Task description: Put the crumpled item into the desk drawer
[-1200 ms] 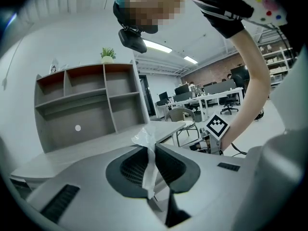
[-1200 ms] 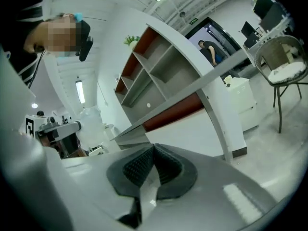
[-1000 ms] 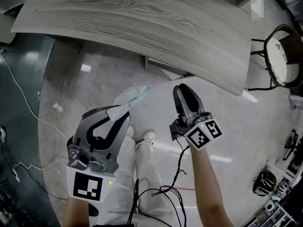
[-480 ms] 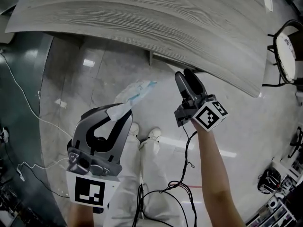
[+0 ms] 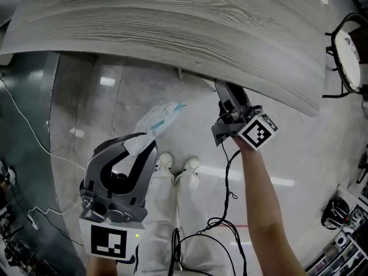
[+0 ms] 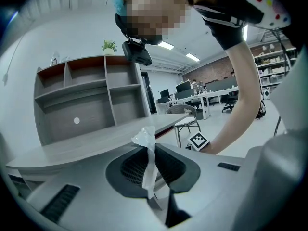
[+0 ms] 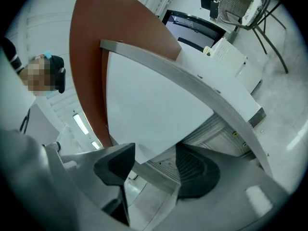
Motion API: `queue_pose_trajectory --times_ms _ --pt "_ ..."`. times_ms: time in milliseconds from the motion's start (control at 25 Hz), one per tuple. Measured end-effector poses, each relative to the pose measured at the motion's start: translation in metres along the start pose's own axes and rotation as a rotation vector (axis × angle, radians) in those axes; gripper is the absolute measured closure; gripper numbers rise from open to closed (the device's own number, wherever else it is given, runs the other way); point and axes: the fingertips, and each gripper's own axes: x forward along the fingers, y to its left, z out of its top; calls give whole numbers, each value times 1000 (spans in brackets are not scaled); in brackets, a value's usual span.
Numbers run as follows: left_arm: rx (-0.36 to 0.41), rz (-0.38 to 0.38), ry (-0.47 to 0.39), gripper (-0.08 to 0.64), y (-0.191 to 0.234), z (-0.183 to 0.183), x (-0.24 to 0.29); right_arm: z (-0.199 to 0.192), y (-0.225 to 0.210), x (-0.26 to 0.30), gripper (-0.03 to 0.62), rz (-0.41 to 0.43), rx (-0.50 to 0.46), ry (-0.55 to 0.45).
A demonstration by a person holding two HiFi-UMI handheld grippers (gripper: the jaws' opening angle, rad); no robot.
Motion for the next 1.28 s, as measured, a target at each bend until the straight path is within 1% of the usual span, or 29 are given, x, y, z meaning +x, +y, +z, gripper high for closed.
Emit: queue_pose_trajectory --times_ms 120,200,400,600,760,920,1280 --pt "11 -7 8 511 -3 0 1 6 2 -5 338 37 38 -41" --pt "14 -10 12 511 -6 0 2 9 0 -8 378 45 53 -68" --pt "20 -14 21 511 -8 -3 3 9 -3 -9 402 61 45 -110" --pt "21 -17 17 511 -9 -4 3 8 -3 -11 440 61 9 -106" --pt "13 -19 21 511 -10 -7 2 2 -3 -12 462 53 -1 -86" --pt "12 -20 14 511 -9 -5 1 1 0 -15 479 49 -13 -69" --pt "29 -34 -8 511 -12 2 1 -3 4 -30 499 39 -34 -68"
